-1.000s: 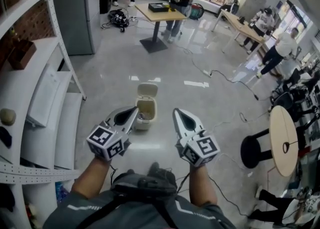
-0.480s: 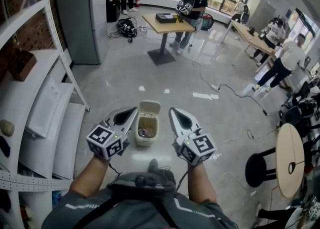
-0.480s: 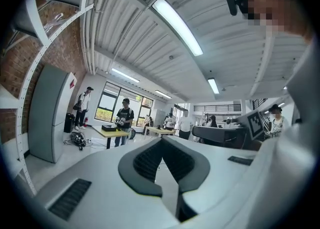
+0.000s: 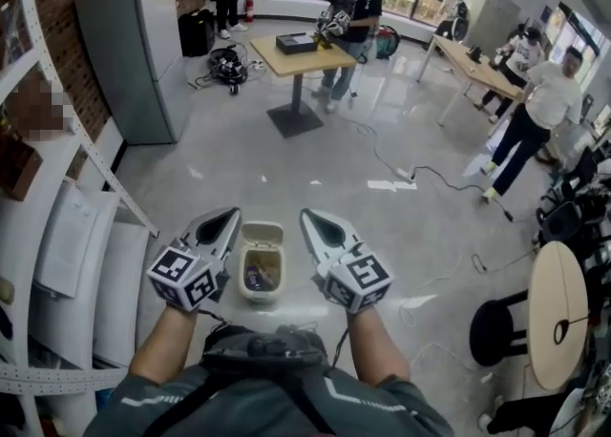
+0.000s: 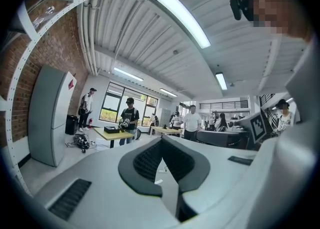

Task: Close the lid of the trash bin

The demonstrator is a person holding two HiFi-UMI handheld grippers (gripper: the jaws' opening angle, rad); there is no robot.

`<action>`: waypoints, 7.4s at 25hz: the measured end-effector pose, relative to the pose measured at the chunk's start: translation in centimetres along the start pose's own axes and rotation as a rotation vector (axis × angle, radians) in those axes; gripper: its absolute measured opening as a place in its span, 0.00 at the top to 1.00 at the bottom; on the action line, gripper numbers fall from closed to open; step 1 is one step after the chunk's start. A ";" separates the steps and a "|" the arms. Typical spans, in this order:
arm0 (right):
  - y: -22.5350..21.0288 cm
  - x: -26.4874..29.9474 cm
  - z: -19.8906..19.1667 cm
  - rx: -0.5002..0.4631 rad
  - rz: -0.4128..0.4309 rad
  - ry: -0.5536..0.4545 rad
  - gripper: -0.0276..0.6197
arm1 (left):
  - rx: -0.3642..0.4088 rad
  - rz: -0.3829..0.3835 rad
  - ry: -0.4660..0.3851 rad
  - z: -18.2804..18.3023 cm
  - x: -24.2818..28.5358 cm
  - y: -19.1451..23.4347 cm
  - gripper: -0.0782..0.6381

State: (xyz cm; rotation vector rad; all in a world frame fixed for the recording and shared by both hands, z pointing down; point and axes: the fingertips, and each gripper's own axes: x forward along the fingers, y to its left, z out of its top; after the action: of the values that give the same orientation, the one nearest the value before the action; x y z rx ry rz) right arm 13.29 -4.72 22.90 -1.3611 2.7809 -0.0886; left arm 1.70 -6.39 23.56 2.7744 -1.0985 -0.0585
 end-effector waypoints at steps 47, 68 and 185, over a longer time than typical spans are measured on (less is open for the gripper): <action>-13.6 17.8 -17.2 0.267 -0.174 0.348 0.96 | -0.174 0.015 0.311 -13.7 13.6 19.0 0.89; -16.2 19.9 -43.8 0.455 -0.185 0.747 0.96 | -0.347 0.104 0.718 -39.8 17.7 24.3 0.89; -1.2 1.5 -69.9 0.605 -0.202 1.177 0.94 | -0.454 0.062 1.191 -68.4 -1.3 11.3 0.89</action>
State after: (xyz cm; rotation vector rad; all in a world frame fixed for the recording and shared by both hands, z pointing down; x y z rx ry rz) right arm 8.81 -4.41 92.73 -1.6776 2.7502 -2.1275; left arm -0.43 -4.65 92.88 1.7886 -0.6732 1.0424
